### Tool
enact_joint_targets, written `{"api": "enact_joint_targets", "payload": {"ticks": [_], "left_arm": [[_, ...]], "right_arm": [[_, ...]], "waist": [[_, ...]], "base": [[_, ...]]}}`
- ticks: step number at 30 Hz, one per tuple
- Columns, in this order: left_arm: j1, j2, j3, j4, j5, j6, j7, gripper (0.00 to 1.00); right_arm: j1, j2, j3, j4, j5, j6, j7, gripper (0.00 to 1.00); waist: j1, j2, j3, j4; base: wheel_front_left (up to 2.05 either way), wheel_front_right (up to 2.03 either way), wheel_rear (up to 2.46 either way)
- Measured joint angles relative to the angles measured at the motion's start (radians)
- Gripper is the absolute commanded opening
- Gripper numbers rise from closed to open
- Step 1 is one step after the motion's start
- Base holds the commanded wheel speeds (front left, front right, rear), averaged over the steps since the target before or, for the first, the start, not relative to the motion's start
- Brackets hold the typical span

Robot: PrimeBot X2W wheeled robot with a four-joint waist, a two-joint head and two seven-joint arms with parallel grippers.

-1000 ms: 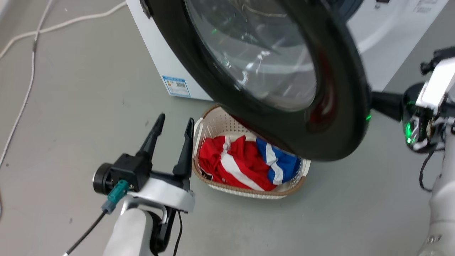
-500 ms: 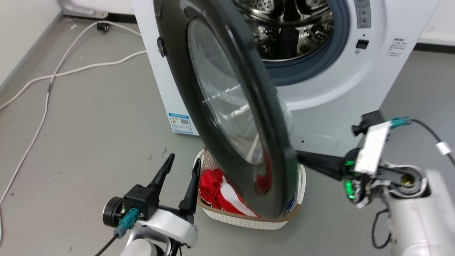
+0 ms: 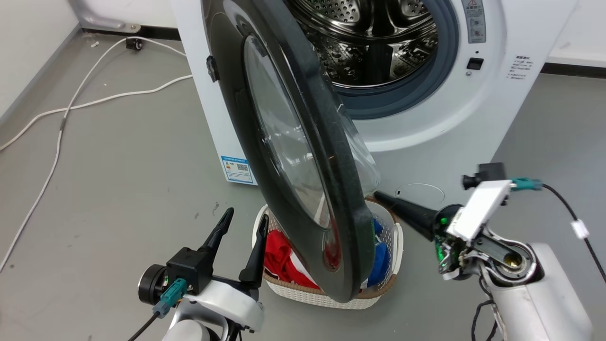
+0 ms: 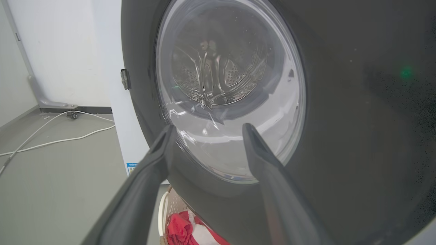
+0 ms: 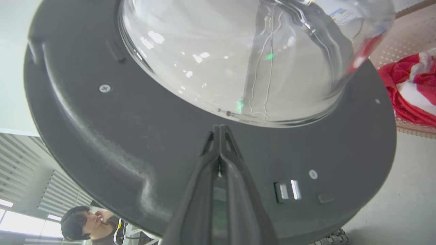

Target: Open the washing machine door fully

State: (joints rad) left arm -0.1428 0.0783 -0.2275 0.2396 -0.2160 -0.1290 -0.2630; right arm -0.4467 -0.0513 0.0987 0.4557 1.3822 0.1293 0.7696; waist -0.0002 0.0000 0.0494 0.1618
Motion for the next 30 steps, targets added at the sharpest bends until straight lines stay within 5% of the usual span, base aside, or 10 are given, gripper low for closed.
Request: {"api": "enact_joint_targets", "payload": {"ticks": [8,9,10,11,18,25,30], "left_arm": [[0.015,0.011,0.010,0.005,-0.007,0.000,0.000,1.00],[0.017,0.012,0.011,0.006,-0.008,0.000,0.000,1.00],[0.018,0.015,0.014,0.006,-0.008,0.000,0.000,1.00],[0.019,0.017,0.017,0.006,-0.009,0.000,0.000,1.00],[0.031,0.038,0.042,0.008,-0.014,0.004,0.000,1.00],[0.037,0.044,0.061,0.012,-0.019,0.006,0.000,1.00],[0.041,0.045,0.068,0.012,-0.019,0.007,0.000,1.00]], "right_arm": [[0.114,-0.012,-0.131,-0.073,-0.046,0.000,-0.281,0.00],[0.133,-0.016,-0.146,-0.084,-0.059,0.000,-0.315,0.21],[0.154,-0.021,-0.157,-0.099,-0.072,0.000,-0.346,0.89],[0.178,-0.025,-0.166,-0.114,-0.091,0.000,-0.379,1.00],[0.310,-0.063,-0.204,-0.215,-0.288,0.000,-0.605,1.00],[0.392,-0.128,-0.209,-0.317,-0.740,0.000,-0.839,1.00],[0.429,-0.103,-0.227,-0.425,-1.045,0.002,-0.894,1.00]], "waist": [[0.0000,0.0000,-0.014,-0.054],[0.0000,0.0000,-0.016,-0.063],[0.0000,0.0000,-0.017,-0.072],[0.0000,0.0000,-0.018,-0.081],[0.0002,0.0000,-0.018,-0.140],[0.0002,0.0000,-0.033,-0.164],[0.0001,0.0000,-0.038,-0.163]], "base": [[0.00,0.00,0.00],[0.00,0.00,0.00],[0.00,0.00,0.00],[0.00,0.00,0.00],[0.00,0.00,0.00],[0.00,0.00,0.00],[0.00,0.00,0.00]]}}
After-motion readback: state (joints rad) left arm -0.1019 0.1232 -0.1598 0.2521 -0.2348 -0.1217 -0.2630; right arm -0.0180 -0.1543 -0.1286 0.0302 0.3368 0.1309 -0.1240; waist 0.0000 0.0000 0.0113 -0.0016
